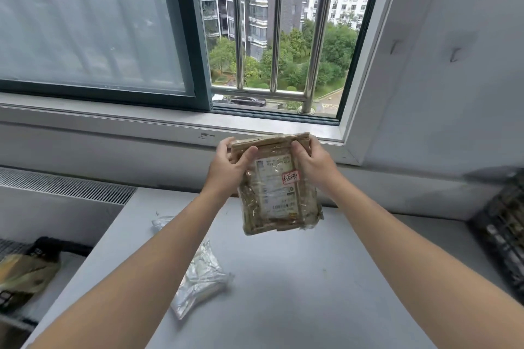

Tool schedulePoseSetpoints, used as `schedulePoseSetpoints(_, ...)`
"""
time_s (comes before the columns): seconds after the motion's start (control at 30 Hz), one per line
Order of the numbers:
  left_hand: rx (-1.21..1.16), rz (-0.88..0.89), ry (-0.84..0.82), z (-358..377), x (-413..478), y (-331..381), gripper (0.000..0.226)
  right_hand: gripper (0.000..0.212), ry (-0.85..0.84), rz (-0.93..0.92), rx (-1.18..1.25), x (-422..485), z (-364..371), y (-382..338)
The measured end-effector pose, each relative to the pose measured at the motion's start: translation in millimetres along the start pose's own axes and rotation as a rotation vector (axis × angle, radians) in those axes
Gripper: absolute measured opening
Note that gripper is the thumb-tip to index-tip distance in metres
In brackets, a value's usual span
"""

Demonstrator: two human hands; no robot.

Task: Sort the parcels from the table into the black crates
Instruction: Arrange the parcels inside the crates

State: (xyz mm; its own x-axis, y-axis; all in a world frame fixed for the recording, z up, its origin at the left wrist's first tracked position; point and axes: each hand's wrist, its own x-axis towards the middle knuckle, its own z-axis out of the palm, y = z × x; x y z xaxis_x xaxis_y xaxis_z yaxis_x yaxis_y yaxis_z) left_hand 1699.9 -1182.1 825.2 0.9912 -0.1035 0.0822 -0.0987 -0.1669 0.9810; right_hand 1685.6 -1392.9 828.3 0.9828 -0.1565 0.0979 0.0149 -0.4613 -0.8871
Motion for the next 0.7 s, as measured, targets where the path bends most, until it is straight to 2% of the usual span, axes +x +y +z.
schedulePoseSetpoints(0.07,-0.034,-0.012,-0.053,0,-1,1,0.082,0.045,0.015,0.032,-0.042,4,-4,-5)
schedulePoseSetpoints(0.13,-0.057,-0.001,-0.115,1,-4,3,0.074,0.052,0.046,0.058,-0.085,8,-9,-11)
schedulePoseSetpoints(0.23,-0.066,0.024,-0.18,3,-7,6,0.077,0.063,0.104,0.091,-0.124,12,-14,-19)
schedulePoseSetpoints(0.3,-0.055,0.021,-0.19,3,-7,10,0.075,0.062,0.142,0.099,-0.156,14,-15,-23)
schedulePoseSetpoints(0.37,-0.044,-0.003,-0.183,5,-7,13,0.061,0.054,0.195,0.11,-0.168,14,-15,-25)
schedulePoseSetpoints(0.47,0.031,-0.031,-0.119,9,-5,14,0.022,0.057,0.245,0.167,-0.168,14,-15,-25)
schedulePoseSetpoints(0.53,0.092,-0.037,-0.082,11,-3,15,0.005,0.059,0.219,0.208,-0.209,11,-15,-23)
schedulePoseSetpoints(0.6,0.18,-0.032,-0.07,10,1,17,0.006,0.06,0.164,0.257,-0.268,8,-17,-20)
schedulePoseSetpoints(0.7,0.416,0.009,-0.1,7,9,24,0.01,0.06,0.159,0.254,-0.501,3,-25,-17)
